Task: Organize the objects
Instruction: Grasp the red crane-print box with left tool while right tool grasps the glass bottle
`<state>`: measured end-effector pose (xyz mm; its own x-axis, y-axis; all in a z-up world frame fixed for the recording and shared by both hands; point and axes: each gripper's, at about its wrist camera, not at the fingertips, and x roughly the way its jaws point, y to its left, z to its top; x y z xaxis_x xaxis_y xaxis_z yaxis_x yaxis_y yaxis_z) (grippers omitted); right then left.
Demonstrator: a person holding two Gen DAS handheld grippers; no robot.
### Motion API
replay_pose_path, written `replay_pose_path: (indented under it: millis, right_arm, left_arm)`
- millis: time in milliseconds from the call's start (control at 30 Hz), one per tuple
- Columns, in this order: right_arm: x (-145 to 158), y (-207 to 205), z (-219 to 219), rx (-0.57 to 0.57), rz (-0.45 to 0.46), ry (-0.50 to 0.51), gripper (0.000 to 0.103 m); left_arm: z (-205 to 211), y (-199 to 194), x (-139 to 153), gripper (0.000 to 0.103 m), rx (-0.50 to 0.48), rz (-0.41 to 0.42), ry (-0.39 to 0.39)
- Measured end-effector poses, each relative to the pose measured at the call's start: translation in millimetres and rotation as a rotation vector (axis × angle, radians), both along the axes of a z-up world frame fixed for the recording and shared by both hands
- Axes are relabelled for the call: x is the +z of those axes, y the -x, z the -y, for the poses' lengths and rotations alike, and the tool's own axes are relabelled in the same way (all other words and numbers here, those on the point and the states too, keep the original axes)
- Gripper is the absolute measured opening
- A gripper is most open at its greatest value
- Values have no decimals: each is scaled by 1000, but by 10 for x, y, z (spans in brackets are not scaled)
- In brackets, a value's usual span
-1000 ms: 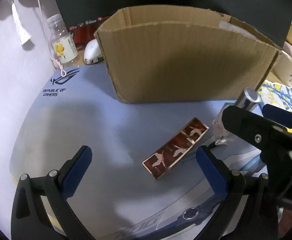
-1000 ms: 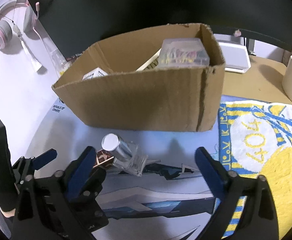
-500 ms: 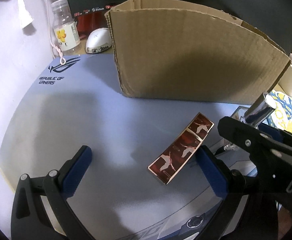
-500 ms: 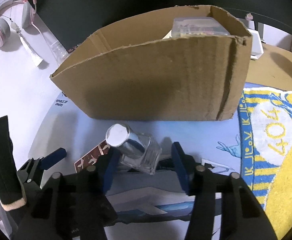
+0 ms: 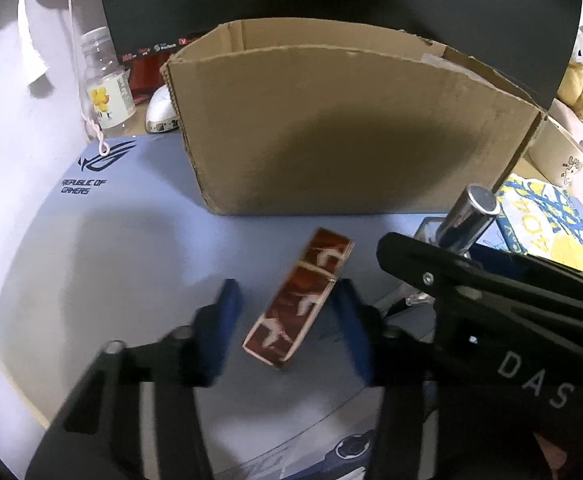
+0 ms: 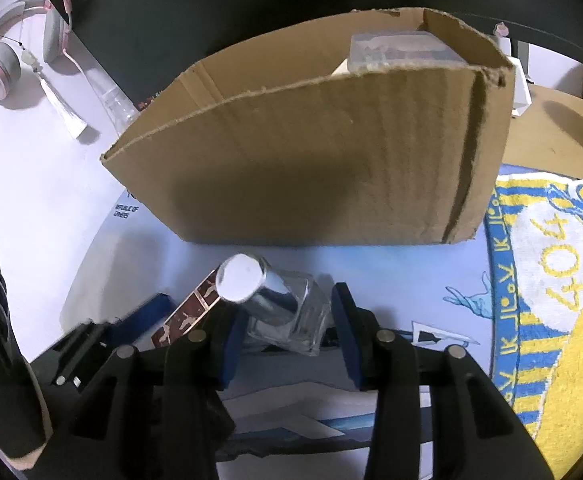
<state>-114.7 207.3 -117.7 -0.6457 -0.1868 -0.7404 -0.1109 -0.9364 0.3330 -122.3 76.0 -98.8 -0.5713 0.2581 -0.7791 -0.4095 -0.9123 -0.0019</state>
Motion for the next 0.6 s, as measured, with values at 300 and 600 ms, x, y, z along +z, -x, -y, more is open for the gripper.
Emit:
replay_pose_path:
  millis: [300,600]
  right_arm:
    - [56,45,25,-17,-35,-15,31]
    - [99,1,-20,-39,-49,-43,23]
  left_arm:
    - [8,-26,38,20,3,-7,1]
    - [133,-13,102,20,67,2,-46]
